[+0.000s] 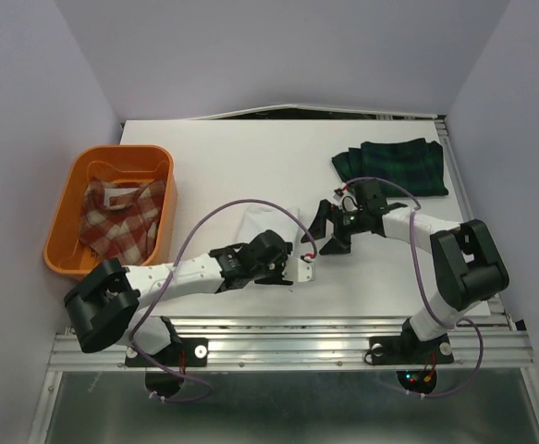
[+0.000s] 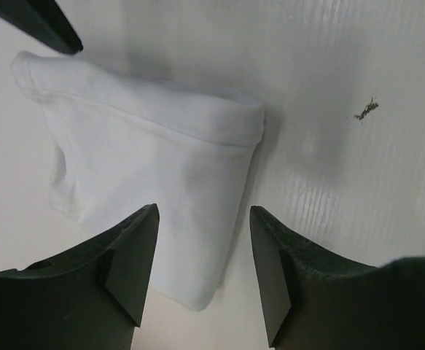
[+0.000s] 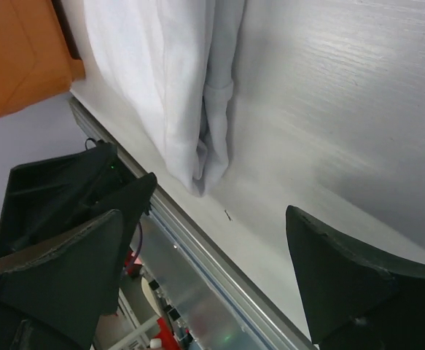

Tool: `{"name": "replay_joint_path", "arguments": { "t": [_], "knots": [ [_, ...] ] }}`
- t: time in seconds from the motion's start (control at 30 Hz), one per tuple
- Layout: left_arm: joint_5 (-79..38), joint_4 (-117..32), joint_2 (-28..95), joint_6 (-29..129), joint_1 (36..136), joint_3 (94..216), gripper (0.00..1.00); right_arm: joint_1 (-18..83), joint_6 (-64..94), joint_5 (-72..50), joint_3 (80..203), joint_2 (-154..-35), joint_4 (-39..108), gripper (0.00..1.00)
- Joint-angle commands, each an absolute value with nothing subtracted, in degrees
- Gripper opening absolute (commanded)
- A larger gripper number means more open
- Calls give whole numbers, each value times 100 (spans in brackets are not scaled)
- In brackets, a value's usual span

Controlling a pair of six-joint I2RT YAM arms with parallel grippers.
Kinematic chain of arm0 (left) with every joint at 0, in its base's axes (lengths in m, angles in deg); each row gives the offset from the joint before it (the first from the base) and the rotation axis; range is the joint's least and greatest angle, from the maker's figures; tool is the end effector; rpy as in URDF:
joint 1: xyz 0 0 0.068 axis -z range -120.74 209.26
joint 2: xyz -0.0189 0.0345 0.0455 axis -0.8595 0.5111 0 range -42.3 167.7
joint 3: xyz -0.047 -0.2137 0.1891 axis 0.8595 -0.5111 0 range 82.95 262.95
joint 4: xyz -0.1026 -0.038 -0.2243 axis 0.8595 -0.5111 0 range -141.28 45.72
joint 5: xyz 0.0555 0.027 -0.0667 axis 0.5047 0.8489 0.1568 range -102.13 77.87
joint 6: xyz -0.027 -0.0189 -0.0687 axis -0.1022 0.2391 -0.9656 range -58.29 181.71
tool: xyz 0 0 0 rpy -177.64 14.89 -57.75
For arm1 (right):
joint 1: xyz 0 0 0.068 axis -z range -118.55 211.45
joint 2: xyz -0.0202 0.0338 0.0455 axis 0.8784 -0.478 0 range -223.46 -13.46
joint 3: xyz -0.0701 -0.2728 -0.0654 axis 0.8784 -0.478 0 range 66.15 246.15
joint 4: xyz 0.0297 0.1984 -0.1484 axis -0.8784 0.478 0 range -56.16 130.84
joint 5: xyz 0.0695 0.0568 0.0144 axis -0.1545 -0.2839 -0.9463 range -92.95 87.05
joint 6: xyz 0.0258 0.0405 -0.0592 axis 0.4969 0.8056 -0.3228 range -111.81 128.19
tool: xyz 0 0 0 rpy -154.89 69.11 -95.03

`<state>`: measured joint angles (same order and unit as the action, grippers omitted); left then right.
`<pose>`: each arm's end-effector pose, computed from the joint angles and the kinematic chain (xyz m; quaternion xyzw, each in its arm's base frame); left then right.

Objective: Fold and stack the skirts
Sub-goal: Neatly place the folded skirt to the corner

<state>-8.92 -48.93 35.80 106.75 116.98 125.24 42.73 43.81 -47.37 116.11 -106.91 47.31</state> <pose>0.1584 -0.2441 0.2113 0.7018 0.5758 -0.0210 0.4190 0.2811 0.1429 0.1768 0.0241 0.8938 0.4426 0.0686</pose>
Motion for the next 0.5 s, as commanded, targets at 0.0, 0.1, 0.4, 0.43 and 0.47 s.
{"name": "replay_joint_path", "arguments": {
  "t": [0.0,0.1,0.4,0.43,0.47],
  "knots": [
    [-492,-4147,3889,11014,11964,12426,64,4281,4695,-4900,11362,-10574,3850,97],
    [-396,-4068,4284,10997,11982,12470,64,4281,4748,-4874,11195,-10530,3639,98],
    [-746,-4357,4805,10830,11947,12918,46,4281,4572,-4944,11291,-10951,3630,98],
    [-808,-4419,4787,10777,11869,12971,36,4281,4563,-4961,11300,-10987,3630,98],
    [-991,-4419,4761,10725,11807,13093,30,4281,4572,-4988,11317,-11013,3621,98]
  ]
}}
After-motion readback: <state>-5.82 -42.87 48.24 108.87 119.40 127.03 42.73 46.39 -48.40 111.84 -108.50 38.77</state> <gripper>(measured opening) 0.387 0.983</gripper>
